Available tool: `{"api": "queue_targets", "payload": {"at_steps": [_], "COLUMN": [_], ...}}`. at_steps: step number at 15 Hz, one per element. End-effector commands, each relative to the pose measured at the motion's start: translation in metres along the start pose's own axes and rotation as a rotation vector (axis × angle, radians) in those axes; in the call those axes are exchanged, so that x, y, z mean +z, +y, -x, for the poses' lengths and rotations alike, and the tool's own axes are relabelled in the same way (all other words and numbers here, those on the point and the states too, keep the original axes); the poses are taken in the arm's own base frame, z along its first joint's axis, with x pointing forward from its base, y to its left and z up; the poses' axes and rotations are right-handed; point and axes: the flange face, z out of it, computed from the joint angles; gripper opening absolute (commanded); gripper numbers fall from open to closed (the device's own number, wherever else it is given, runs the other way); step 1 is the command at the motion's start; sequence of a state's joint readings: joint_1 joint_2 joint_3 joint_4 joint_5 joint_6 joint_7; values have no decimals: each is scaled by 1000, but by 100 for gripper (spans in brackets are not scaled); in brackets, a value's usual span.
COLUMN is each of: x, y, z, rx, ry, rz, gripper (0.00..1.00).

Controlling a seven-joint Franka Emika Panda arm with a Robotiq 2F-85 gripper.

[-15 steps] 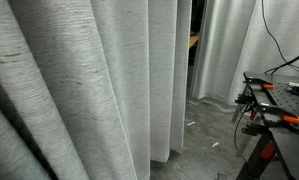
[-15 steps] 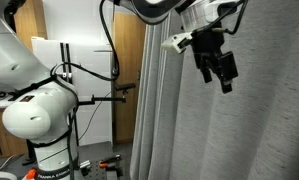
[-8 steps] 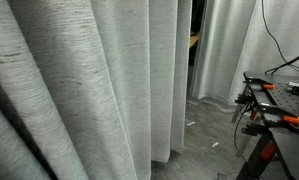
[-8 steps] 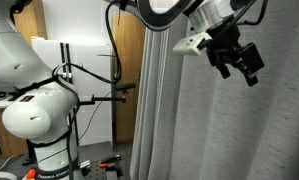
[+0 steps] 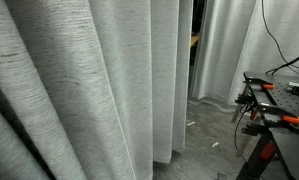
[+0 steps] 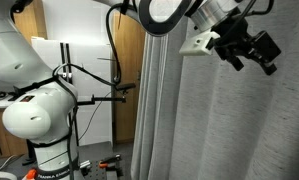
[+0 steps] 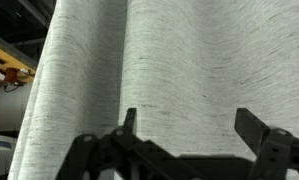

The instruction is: Slide the curtain to the left

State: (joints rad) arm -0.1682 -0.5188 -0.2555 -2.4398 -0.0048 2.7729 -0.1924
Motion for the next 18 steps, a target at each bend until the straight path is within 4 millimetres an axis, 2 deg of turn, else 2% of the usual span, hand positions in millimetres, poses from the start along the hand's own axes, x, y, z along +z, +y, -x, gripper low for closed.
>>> {"api": "queue_targets", "payload": {"at_steps": [1,4,14,18], "x": [-2,4,59,72], "y": [17,22,-6,-11], "z": [-12,-18,-66,-87], "rx": [36,41,18,29], "ry": [81,129,215,222], "rz": [30,47,76,80], "gripper": [100,100,100,100]}}
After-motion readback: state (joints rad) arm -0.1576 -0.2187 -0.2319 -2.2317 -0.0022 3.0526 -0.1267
